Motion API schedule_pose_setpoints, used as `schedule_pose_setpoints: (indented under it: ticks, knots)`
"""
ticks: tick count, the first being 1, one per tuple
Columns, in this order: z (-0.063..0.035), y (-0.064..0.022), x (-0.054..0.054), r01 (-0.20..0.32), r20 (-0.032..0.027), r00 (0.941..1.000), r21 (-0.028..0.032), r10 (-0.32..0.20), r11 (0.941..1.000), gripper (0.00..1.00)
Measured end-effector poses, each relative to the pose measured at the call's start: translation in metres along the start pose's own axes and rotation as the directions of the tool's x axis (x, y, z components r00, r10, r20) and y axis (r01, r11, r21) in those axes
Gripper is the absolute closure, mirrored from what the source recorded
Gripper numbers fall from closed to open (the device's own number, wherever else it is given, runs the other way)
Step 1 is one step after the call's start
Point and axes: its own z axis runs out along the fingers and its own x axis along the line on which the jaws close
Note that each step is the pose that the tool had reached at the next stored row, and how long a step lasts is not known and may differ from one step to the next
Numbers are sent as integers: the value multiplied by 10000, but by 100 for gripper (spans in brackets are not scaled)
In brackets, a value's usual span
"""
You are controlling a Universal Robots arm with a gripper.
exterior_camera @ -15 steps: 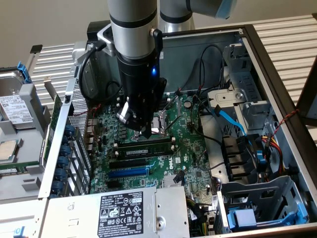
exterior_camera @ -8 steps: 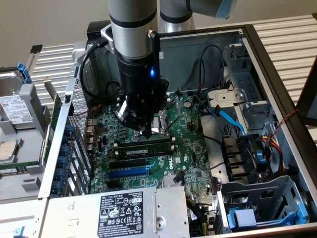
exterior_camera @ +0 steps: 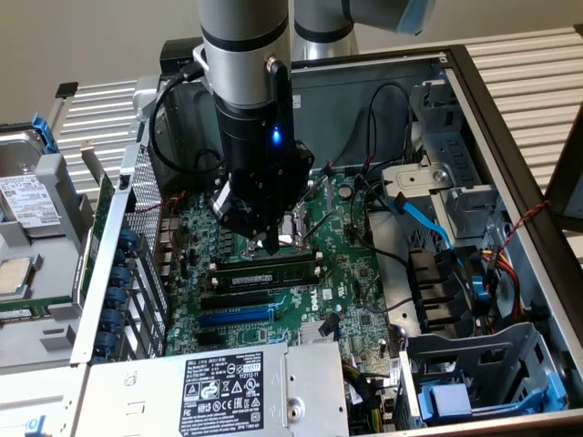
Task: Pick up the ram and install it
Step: 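Press down the ram until it locks into place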
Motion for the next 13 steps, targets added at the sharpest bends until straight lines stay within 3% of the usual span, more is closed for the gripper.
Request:
schedule_pose_setpoints:
  ticks: [7, 13]
  knots:
    - [0, 0, 0, -1077, 23, 9942, 20, 1077, 9942, 89]
    - [0, 0, 0, -1979, 43, 9802, 35, 1979, 9802, 89]
